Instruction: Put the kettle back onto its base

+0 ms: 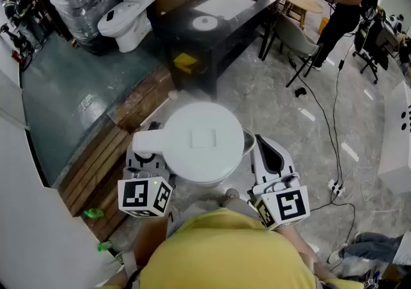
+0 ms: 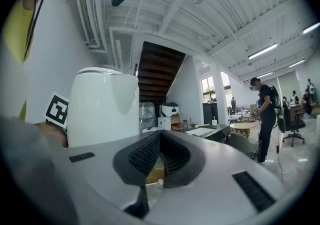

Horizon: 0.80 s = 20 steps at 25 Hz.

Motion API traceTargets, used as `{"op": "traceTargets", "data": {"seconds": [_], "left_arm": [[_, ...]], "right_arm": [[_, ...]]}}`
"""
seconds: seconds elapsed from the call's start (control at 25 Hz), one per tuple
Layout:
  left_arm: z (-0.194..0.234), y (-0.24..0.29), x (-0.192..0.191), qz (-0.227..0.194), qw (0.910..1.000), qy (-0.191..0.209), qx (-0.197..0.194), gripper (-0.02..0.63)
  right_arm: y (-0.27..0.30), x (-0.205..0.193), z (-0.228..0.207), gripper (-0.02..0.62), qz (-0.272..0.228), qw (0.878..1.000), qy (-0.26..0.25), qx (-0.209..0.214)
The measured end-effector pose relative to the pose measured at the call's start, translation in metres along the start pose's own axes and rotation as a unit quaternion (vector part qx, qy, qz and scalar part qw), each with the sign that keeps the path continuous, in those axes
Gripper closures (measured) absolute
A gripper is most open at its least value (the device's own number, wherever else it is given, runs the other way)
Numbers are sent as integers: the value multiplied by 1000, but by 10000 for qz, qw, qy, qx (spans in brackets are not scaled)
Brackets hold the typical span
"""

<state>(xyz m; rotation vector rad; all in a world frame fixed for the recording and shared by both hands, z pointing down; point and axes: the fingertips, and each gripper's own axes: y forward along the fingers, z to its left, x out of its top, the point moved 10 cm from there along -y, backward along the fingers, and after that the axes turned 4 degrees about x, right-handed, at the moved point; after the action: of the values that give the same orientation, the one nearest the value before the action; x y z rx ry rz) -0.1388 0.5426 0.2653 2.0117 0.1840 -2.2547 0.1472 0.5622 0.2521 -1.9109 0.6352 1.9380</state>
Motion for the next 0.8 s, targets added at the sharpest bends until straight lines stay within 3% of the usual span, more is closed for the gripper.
{"op": "traceTargets", "data": {"seconds": [0.8], "left_arm": [[32,13,-1,-87,9999,-80,-48,561]], "right_arm": [[17,-1,10,580,-119,9990,156,-395]]}}
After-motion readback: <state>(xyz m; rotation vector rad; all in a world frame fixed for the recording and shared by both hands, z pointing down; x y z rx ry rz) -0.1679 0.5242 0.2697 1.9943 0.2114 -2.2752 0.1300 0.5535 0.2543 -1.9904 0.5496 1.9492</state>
